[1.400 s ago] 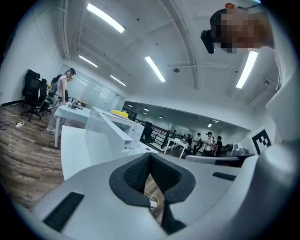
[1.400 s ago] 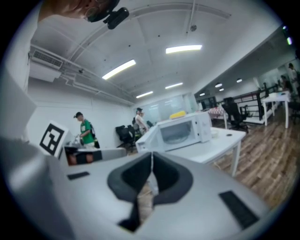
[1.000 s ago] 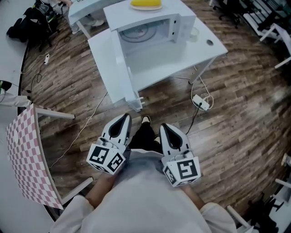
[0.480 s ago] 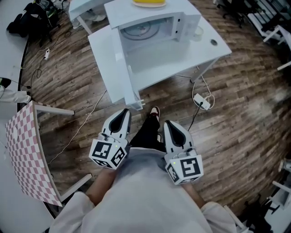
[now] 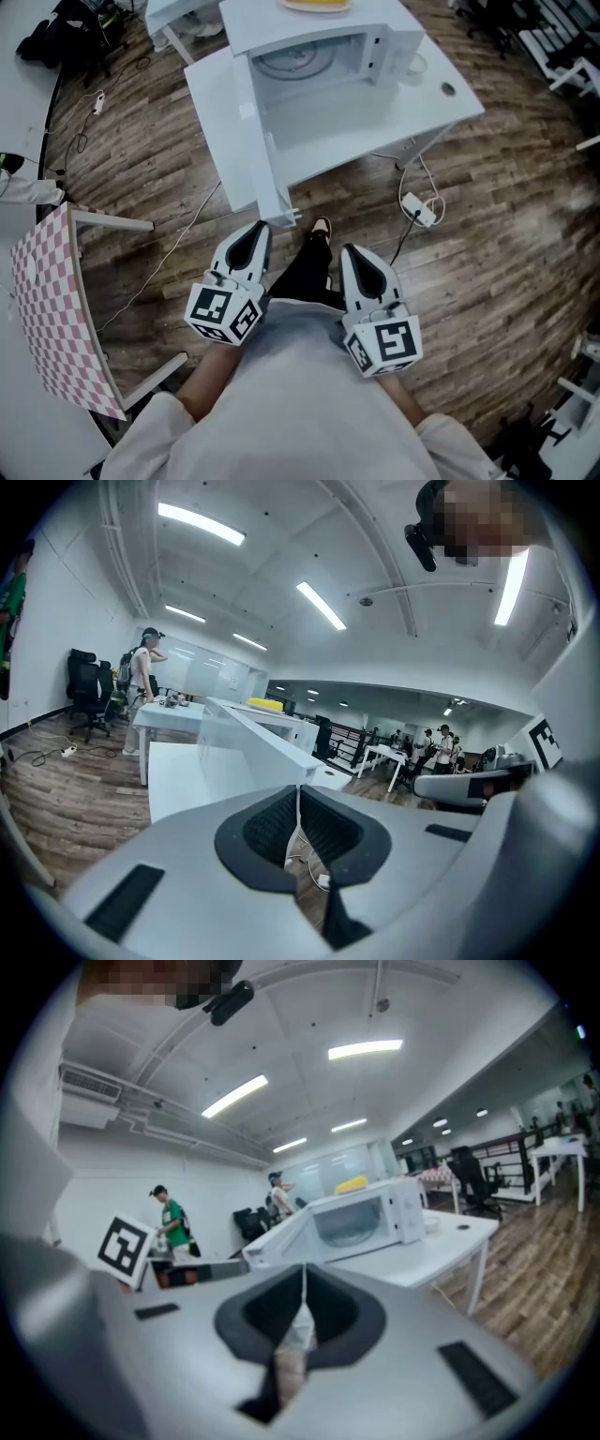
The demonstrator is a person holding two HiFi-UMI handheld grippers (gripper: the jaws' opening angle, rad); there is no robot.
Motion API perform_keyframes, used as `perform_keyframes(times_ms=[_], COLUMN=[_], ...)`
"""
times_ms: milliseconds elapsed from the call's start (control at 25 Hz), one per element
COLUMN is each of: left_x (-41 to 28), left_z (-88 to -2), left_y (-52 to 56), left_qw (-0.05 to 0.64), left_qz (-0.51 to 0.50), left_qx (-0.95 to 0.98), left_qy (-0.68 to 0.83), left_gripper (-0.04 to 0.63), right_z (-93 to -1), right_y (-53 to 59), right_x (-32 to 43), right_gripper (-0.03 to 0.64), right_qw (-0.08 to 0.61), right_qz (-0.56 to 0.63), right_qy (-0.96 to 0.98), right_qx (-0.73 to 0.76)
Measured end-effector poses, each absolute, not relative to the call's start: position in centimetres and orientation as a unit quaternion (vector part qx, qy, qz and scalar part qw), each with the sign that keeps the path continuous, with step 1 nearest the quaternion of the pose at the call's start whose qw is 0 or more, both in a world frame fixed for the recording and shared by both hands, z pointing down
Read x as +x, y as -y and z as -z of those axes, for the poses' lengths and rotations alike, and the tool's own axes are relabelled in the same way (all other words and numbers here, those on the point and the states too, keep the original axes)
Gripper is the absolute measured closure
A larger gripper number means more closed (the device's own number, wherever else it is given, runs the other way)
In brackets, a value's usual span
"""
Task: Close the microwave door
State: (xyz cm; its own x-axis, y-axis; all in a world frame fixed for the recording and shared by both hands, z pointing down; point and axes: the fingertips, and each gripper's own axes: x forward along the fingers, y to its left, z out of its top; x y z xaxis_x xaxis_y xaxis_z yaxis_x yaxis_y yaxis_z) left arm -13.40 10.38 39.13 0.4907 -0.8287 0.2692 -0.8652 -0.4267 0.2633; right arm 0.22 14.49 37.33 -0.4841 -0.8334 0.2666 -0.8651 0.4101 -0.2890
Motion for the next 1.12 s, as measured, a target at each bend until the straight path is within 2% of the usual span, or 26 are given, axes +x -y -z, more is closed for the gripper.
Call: perform_keyframes(times_ms=[1120], left_x=[-8.7], left_z=[-39.3], left_y=[-9.5], left_qw=[0.201], left_qz=[-0.058], left_qx=[0.875], left_qy=[0.436], left_gripper=[0.575], right_z=[-38.4], right_y=[-12.2], right_x=[1.2], right_gripper=[0.592], right_qw=[0.046], right_qz=[-0.215], right_qy=[0.834], right_qx=[0.506])
